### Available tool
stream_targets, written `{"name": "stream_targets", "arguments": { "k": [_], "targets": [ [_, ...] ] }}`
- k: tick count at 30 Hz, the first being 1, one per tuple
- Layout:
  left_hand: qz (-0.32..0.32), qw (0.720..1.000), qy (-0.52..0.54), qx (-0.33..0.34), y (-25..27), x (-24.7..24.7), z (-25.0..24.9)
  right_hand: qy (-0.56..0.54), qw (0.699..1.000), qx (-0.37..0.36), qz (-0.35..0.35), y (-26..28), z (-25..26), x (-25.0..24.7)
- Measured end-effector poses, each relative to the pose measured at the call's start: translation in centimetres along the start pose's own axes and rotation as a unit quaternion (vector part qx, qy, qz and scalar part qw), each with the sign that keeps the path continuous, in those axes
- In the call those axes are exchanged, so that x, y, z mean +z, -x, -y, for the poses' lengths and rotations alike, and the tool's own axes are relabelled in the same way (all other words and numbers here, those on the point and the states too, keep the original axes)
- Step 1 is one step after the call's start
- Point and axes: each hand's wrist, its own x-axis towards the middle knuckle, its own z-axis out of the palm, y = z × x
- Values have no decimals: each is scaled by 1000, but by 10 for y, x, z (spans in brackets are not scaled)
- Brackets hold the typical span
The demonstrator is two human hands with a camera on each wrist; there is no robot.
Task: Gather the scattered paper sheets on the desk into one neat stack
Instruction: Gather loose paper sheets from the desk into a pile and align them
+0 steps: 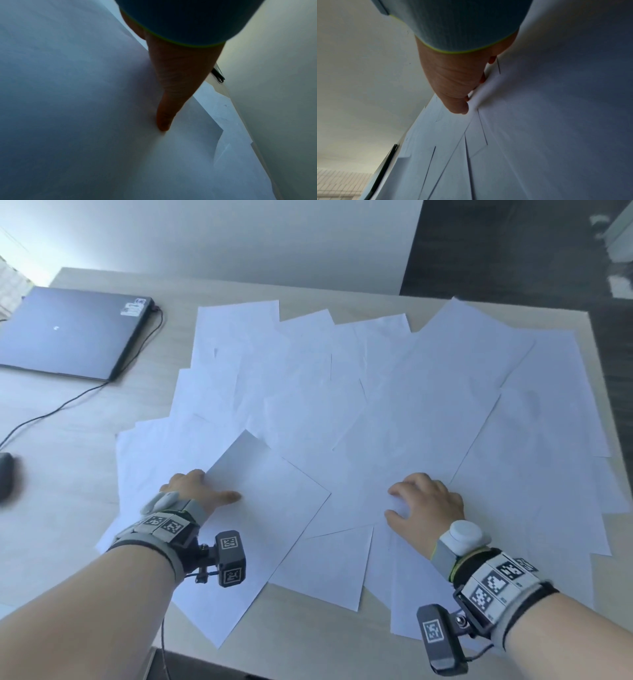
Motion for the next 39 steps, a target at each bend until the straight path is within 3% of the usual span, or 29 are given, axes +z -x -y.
{"name": "stream_targets", "arguments": {
  "k": [6,9,12,18,25,28,32,35,37,39],
  "targets": [
    [-49,976,208,30,8,11,6,-16,997,-8,-77,-32,-8,-13],
    [-68,956,283,23,10,15,6,56,998,10,-25,-47,-11,-15],
    [-47,937,346,-3,11,20,2,119,993,7,13,-52,-8,-15],
    [-14,918,396,-20,9,28,-5,143,988,17,55,-52,5,-23],
    [-1,906,423,-23,13,34,-10,69,998,-2,-6,-58,-8,-28],
    [24,887,460,-18,11,37,-11,5,998,3,-68,-63,-19,-41],
    [79,850,519,-31,14,40,-15,-98,992,22,-82,-56,-23,-55],
    [117,819,559,-47,18,43,-25,-170,975,-90,-106,-37,-5,-49],
    [150,790,590,-75,25,47,-34,-114,955,-248,-118,-22,13,-32],
    [190,776,597,-77,35,50,-44,-20,942,-327,-75,-11,29,-8]
  ]
}}
